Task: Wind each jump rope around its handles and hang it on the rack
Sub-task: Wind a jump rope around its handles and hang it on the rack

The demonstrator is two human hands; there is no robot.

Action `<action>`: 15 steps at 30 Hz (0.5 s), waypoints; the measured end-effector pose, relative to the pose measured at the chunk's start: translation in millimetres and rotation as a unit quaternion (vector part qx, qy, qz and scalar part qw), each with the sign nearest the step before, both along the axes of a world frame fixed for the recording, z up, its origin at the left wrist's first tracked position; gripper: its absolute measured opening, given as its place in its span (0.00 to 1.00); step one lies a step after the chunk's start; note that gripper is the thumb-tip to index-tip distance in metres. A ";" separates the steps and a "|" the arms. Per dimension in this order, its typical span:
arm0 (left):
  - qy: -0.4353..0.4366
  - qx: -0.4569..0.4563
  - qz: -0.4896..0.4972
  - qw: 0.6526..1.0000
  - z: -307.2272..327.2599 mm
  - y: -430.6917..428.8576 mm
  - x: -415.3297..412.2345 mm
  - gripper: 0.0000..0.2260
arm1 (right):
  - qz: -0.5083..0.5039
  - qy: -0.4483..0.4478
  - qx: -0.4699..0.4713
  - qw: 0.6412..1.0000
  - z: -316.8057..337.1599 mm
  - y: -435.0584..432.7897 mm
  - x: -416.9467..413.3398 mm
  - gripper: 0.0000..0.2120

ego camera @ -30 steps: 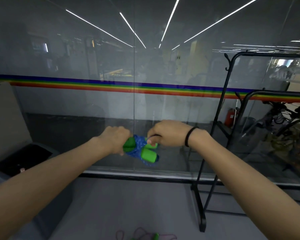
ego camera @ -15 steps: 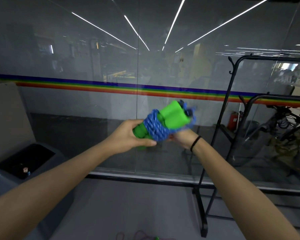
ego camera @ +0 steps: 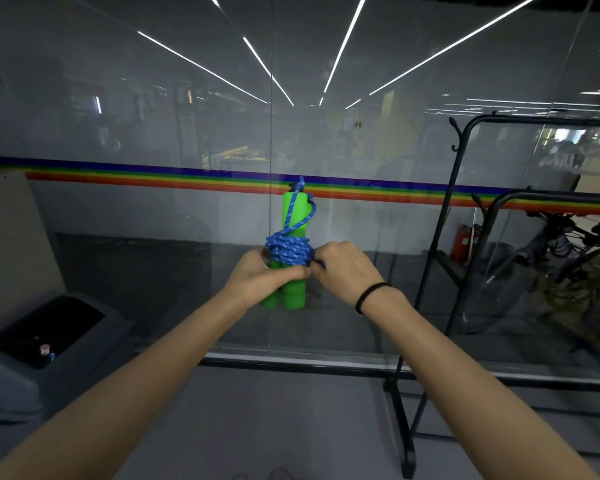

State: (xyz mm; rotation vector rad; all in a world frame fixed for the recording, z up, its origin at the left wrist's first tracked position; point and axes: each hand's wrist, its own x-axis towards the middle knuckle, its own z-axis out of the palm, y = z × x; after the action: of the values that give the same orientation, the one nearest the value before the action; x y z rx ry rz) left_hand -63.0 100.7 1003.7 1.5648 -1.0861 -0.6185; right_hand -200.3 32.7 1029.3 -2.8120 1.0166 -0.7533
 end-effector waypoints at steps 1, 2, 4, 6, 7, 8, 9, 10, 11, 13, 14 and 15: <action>-0.014 -0.012 -0.006 1.000 -1.1 0.2 -0.4 0.28 | 0.003 0.013 -0.005 1.000 3.6 3.1 -2.5 0.11; -0.019 -0.024 -0.013 0.999 -0.9 1.4 -2.4 0.29 | 0.010 0.020 -0.008 1.000 6.3 5.1 -4.3 0.11; 0.014 -0.041 -0.022 0.999 1.6 5.5 -7.4 0.26 | 0.024 0.002 -0.012 1.000 10.8 8.5 -9.0 0.10; 0.065 -0.049 -0.036 0.996 4.2 9.1 -10.8 0.25 | 0.037 -0.065 -0.008 0.997 12.9 9.9 -13.8 0.08; 0.089 -0.048 -0.045 0.994 5.0 11.0 -11.7 0.24 | 0.044 -0.110 -0.001 0.993 12.9 11.5 -15.9 0.06; 0.112 -0.049 -0.058 0.991 6.0 13.4 -12.5 0.24 | 0.050 -0.159 0.005 0.986 12.8 14.0 -17.6 0.04; 0.133 -0.049 -0.075 0.987 6.8 15.8 -13.0 0.24 | 0.056 -0.208 0.014 0.976 12.9 17.1 -19.2 0.04; 0.146 -0.049 -0.092 0.984 7.4 17.9 -13.3 0.24 | 0.069 -0.255 0.034 0.964 12.8 19.7 -20.7 0.05; 0.150 -0.049 -0.106 0.982 7.9 19.7 -13.6 0.25 | 0.089 -0.298 0.065 0.948 13.5 22.8 -22.2 0.06; 0.155 -0.052 -0.131 0.978 9.5 22.1 -14.1 0.27 | 0.143 -0.358 0.127 0.914 14.0 26.2 -24.6 0.07; 0.160 -0.052 -0.137 0.976 11.2 22.6 -14.6 0.27 | 0.166 -0.371 0.138 0.903 14.1 27.7 -25.6 0.07; 0.159 -0.051 -0.141 0.976 13.5 22.8 -14.8 0.27 | 0.186 -0.379 0.140 0.896 13.9 28.4 -26.3 0.07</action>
State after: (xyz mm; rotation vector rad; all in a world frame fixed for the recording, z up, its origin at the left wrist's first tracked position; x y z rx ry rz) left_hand -77.8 123.4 1017.1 1.1813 -1.0819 -0.9550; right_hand -226.6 61.1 1043.3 -2.0479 0.3913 -1.3454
